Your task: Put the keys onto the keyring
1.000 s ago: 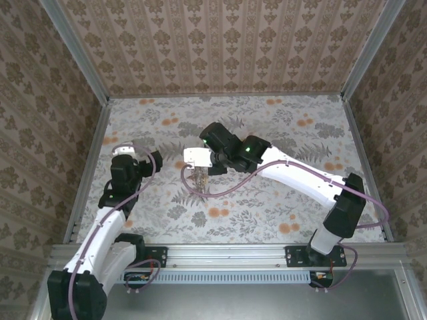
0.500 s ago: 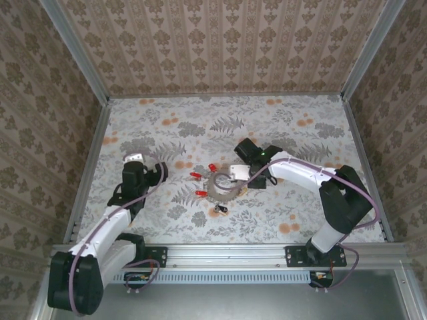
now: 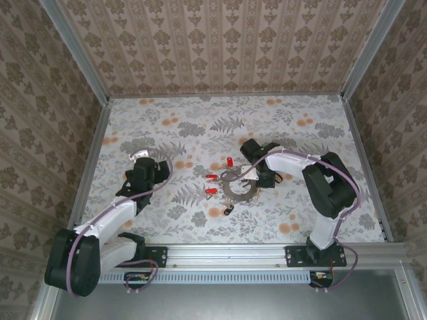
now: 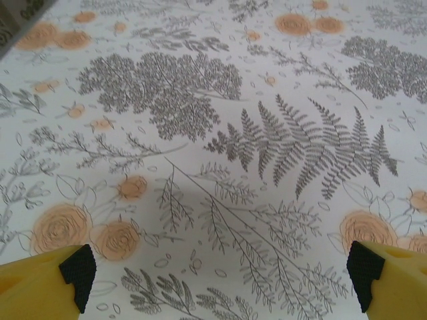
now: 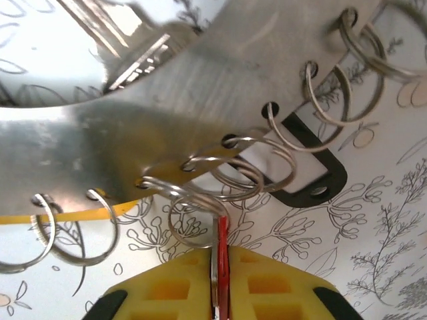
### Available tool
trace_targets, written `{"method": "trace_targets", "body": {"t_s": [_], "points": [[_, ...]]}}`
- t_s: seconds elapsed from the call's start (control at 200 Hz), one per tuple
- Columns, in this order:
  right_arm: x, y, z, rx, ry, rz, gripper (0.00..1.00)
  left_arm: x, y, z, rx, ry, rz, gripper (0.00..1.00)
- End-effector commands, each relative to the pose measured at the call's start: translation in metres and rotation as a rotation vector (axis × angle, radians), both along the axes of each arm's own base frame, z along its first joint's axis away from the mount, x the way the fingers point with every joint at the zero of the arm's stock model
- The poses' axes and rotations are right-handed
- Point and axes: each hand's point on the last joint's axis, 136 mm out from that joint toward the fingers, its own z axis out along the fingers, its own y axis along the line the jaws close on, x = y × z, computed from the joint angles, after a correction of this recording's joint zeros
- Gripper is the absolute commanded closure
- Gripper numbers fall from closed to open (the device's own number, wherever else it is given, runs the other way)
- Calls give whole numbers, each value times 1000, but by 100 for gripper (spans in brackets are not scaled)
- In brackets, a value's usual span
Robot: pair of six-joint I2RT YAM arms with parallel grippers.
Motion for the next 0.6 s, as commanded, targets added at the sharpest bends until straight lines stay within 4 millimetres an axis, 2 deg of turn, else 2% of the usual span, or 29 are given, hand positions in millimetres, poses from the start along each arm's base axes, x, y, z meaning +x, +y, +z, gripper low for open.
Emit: {"method": "trace_targets", "body": {"t_s": [0.0, 0.125, 0.25, 0.385, 0.465, 0.5, 0.55, 0.595], "points": [[-16, -16, -1, -37, 30, -50, 83, 8, 5, 12, 28, -25, 18, 0], [-22, -19, 11, -18, 9, -32, 65, 9, 7, 11, -4, -23, 25, 0], [-28, -24, 28, 10, 4, -64, 63, 6, 21, 9, -21, -16, 83, 0], [-26, -32, 51, 37, -54, -80, 61, 5, 28, 21, -53, -81, 86, 0], [-22, -40, 73, 59, -103, -112, 60, 7, 16, 45, -11, -172, -13, 0], [-18, -41, 85, 87, -144, -124, 54, 8, 7, 59, 48, -220, -78, 0], [-10, -38, 105, 154, -219, -145, 48, 6, 0, 74, 151, -251, -129, 0], [-2, -33, 136, 254, -330, -170, 41, 4, 1, 85, 222, -256, -142, 0]]}}
